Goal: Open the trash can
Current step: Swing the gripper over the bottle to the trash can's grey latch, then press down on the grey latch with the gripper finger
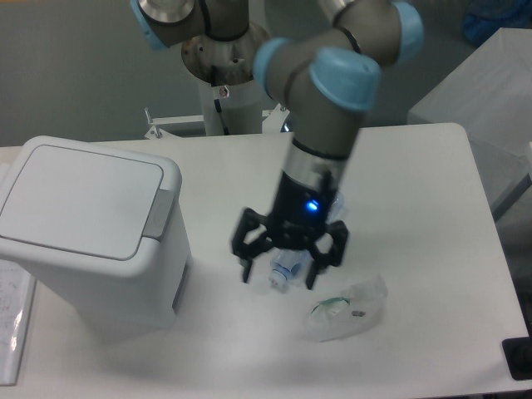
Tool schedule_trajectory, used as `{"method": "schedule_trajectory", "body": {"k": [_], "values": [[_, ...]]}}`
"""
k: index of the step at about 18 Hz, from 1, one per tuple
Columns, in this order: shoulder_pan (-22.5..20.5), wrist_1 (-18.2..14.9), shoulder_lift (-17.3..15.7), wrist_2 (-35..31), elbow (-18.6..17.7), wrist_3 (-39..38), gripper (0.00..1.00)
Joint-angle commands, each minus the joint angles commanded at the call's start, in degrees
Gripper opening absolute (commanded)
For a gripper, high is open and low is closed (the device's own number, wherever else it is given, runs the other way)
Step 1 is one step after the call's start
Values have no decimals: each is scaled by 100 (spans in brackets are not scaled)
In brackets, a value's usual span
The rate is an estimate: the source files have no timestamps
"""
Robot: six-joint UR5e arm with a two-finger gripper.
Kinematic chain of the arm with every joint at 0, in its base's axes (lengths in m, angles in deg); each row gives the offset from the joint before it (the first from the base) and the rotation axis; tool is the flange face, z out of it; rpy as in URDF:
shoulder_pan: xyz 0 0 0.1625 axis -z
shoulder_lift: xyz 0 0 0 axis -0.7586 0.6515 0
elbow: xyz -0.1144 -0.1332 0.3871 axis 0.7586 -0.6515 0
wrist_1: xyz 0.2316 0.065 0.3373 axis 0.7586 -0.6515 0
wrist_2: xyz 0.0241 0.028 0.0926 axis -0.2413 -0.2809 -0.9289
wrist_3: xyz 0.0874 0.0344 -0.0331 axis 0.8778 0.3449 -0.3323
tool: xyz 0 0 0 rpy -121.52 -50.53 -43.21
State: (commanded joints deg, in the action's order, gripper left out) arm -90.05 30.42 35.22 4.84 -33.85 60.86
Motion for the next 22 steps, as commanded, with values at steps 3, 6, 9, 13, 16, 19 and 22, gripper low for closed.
{"method": "schedule_trajectory", "body": {"k": [3,6,9,13,16,19,22], "values": [[70,9,-483,89,-509,70,100],[88,9,-906,71,-1029,176,100],[88,9,-907,71,-1021,167,100],[106,131,-687,53,-968,185,100],[106,176,-582,45,-933,299,100],[106,176,-573,45,-916,352,100],[106,176,-555,45,-933,352,100]]}}
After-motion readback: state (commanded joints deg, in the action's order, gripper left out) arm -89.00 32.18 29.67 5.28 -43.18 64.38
